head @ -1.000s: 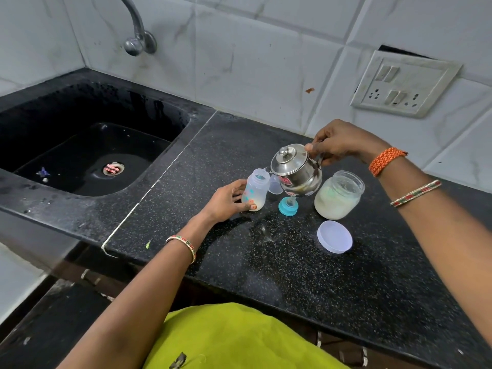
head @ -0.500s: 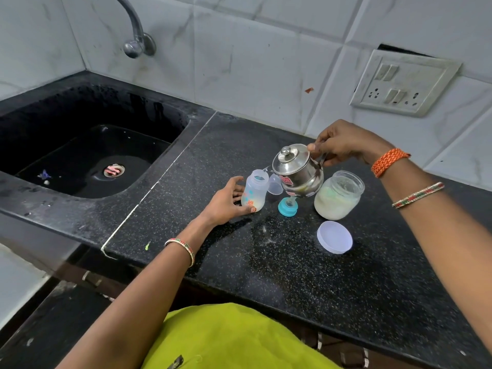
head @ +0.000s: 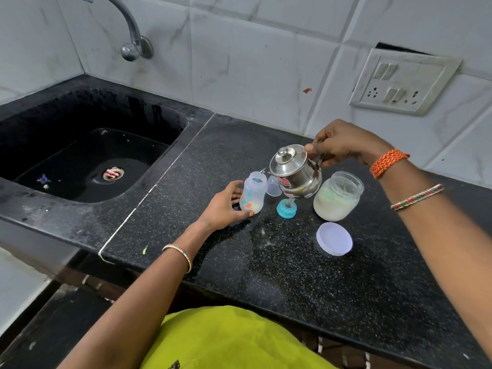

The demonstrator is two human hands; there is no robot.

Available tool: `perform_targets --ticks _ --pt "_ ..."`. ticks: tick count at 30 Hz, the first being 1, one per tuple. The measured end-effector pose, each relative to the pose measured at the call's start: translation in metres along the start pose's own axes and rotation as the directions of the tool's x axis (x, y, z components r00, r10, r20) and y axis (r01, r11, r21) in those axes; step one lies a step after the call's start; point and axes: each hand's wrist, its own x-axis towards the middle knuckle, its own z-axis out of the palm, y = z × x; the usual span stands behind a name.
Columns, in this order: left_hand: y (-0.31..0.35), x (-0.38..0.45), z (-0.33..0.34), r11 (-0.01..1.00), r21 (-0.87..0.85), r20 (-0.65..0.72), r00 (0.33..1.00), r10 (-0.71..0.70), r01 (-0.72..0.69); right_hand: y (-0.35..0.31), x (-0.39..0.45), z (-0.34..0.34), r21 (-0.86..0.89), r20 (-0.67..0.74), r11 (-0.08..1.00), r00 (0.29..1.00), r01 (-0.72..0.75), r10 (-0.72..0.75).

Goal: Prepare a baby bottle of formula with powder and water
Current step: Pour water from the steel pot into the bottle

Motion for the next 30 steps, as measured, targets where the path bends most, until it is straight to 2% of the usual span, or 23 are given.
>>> perform_targets --ticks 8,14,19,30 --pt "0.0 -0.001 -0.001 1.0 -0.018 0.026 1.0 0.009 -0.009 0.001 0.0 0.0 0.006 0.0 1.0 1.0 0.003 -0.003" --pt "0.0 -0.002 -0.006 0.99 -0.138 0.054 0.999 -0.003 0.01 0.003 0.0 0.001 0.025 -0.006 1.0 1.0 -0.004 0.004" --pt "-0.002 -0.004 -0.013 0.972 -0.222 -0.003 0.997 -0.079 0.076 0.007 0.002 0.004 0.062 -0.027 0.998 0.999 -0.024 0.025" --pt "-0.005 -0.011 -0.013 0.995 -0.101 -0.001 1.0 -0.022 0.021 0.01 -0.003 0.009 0.07 -0.05 0.997 0.998 -0.043 0.046"
